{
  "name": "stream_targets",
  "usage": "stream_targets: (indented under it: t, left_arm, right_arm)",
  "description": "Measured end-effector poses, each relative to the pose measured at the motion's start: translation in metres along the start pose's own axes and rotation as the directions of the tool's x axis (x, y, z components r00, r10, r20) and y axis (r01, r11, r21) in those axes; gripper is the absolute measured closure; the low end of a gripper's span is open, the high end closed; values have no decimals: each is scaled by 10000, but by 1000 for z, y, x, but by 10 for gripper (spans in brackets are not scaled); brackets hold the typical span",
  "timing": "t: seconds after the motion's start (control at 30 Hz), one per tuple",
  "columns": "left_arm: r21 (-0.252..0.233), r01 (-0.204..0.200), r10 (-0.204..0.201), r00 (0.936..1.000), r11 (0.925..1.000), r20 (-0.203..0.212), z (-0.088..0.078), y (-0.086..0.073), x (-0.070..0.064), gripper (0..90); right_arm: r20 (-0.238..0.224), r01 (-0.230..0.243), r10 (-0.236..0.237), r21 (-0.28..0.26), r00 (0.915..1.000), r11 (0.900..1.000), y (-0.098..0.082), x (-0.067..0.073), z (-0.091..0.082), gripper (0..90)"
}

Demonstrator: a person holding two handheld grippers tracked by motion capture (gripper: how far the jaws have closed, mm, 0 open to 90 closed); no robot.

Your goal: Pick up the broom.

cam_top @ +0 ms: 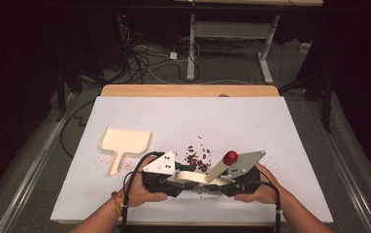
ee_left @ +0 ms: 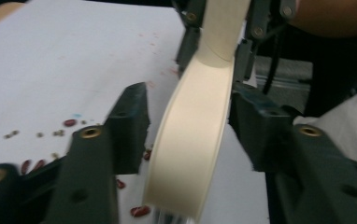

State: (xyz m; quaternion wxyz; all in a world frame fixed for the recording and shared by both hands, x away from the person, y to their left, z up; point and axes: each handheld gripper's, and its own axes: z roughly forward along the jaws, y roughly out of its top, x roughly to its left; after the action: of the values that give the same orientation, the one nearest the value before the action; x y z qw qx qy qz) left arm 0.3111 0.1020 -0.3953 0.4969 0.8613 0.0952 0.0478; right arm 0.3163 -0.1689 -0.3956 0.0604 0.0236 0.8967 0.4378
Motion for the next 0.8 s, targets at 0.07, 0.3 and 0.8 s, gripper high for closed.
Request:
stream_targets:
  t: [0.07,0.3,0.8]
  left_arm:
    - [-168,219,-236,9939,9996,-1080,-10,-1,2,322]
    - [421,-133,294,9119,9990,-4094,-48,-26,-2,197]
    - [1236,1688,-573,7844,9779,-6176,-78,-106,6,188]
  right_arm:
    - [290,16,-19,132,9996,9999,0,-1,-1,675]
    - [1439,-875,879,-88,9857,9961,-3,-11,-15,674]
    - [3555,-1606,1642,-398,9201,9862,-11,-38,-39,674]
